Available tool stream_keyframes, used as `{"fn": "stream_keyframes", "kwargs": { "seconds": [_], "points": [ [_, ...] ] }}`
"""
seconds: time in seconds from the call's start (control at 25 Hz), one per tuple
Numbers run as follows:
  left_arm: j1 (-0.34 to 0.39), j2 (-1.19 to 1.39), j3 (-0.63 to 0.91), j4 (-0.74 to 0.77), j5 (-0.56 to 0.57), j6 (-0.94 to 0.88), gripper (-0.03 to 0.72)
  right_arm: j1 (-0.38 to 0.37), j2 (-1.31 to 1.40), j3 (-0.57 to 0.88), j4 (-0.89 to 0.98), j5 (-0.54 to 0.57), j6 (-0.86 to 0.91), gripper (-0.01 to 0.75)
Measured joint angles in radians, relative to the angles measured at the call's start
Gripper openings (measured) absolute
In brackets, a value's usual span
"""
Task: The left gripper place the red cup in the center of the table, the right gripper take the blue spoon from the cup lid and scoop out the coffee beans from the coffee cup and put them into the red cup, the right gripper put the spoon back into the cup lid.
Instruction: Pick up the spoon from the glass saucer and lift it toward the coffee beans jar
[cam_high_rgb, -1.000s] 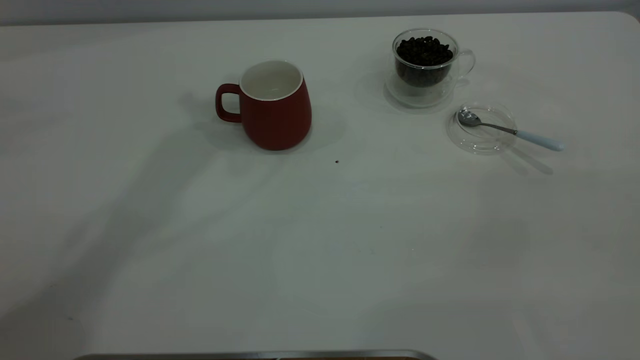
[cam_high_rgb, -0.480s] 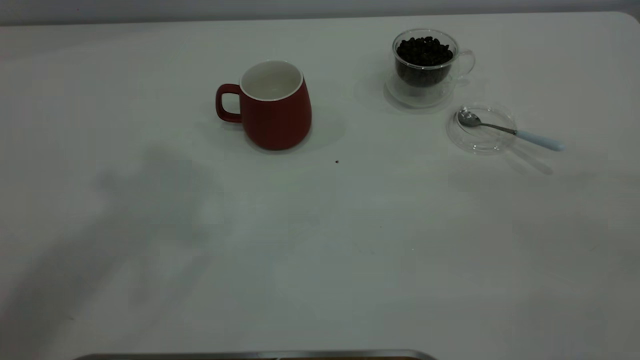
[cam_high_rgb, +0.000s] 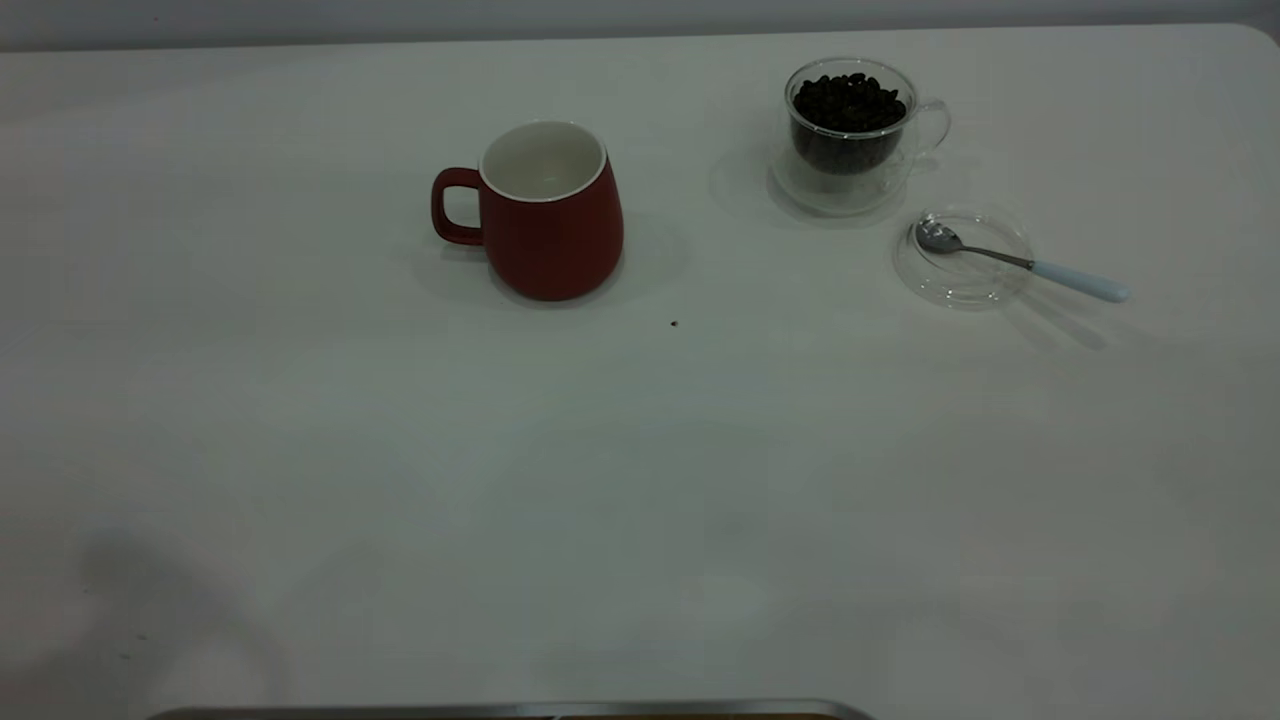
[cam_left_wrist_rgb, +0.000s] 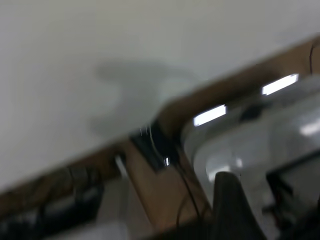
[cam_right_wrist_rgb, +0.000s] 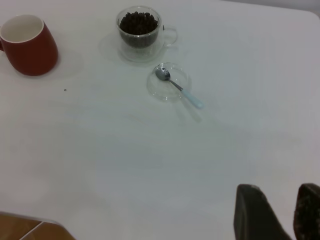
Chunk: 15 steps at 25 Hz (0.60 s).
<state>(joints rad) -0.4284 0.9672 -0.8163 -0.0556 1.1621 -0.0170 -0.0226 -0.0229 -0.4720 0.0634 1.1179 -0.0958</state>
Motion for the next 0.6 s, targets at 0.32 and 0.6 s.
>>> {"fn": "stream_keyframes", "kwargs": {
  "seconds": [0.32,0.6],
  "points": [
    [0.0,-0.316,0.321,0.03,-0.042,0.01,0.467,0.0,0.0,0.0,0.0,0.0,0.0,0.24],
    [0.0,-0.574,0.328,0.045,-0.053,0.017,0.467,0.0,0.0,0.0,0.0,0.0,0.0,0.24]
  ]
}}
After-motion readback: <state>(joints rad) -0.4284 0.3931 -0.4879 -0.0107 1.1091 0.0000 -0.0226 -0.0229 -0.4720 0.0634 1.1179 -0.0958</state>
